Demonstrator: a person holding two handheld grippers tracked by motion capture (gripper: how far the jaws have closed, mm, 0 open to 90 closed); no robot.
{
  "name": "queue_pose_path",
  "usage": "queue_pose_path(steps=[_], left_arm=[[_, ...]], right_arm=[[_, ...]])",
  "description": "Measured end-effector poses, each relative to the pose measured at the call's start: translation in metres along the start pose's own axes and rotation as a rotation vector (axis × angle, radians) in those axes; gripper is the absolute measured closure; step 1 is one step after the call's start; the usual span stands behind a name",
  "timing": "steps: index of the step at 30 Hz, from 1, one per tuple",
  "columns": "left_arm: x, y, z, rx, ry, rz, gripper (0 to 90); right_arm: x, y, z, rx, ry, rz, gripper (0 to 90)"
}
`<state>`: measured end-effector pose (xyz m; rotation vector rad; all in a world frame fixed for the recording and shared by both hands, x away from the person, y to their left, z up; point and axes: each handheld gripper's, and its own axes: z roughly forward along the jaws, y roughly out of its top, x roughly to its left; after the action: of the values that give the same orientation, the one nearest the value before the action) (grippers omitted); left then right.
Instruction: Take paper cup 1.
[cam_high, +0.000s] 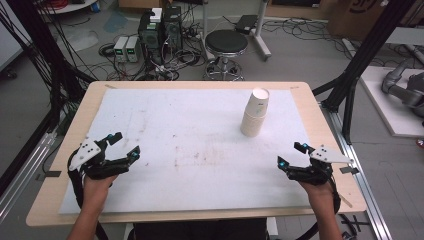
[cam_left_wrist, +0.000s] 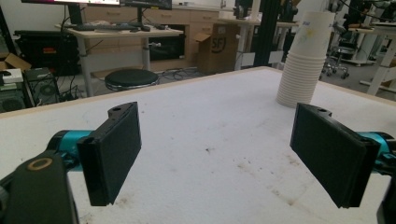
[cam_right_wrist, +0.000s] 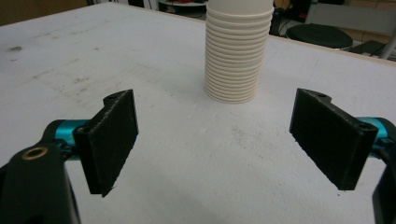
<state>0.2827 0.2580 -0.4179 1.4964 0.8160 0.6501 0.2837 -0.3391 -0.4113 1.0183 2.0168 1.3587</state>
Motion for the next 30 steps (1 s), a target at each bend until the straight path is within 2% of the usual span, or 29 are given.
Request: queue_pose_path(steps=[8, 13, 15, 20, 23, 26, 29, 30], left_arm=[[0.0, -0.001, 0.001, 0.005, -0.006, -0.001, 16.4], [0.0, -0.001, 0.003, 0.003, -0.008, -0.003, 16.4], [0.001, -0.001, 0.005, -0.001, -0.009, -0.015, 16.4], [0.001, -0.002, 0.009, 0.001, -0.008, -0.027, 16.4], [0.001, -0.003, 0.01, 0.002, -0.016, -0.025, 16.3], [0.002, -0.004, 0.01, 0.009, -0.027, -0.022, 16.4], [0.001, -0.005, 0.007, 0.009, -0.024, -0.02, 16.3], [0.001, -0.005, 0.006, 0.008, -0.023, -0.02, 16.3]], right_arm=[[-0.001, 0.0, 0.0, -0.002, 0.002, -0.006, 15.8], [0.0, -0.001, 0.001, -0.001, 0.007, 0.007, 15.8], [0.0, -0.001, 0.002, -0.003, 0.008, 0.005, 15.8], [-0.003, -0.003, 0.0, 0.001, 0.012, 0.041, 15.7], [-0.003, -0.003, -0.001, -0.001, 0.011, 0.041, 15.7], [-0.001, -0.001, -0.001, -0.003, 0.011, 0.034, 15.7], [0.0, 0.0, 0.002, 0.009, 0.001, 0.055, 15.7], [0.003, 0.002, 0.001, -0.002, 0.018, 0.04, 15.7]])
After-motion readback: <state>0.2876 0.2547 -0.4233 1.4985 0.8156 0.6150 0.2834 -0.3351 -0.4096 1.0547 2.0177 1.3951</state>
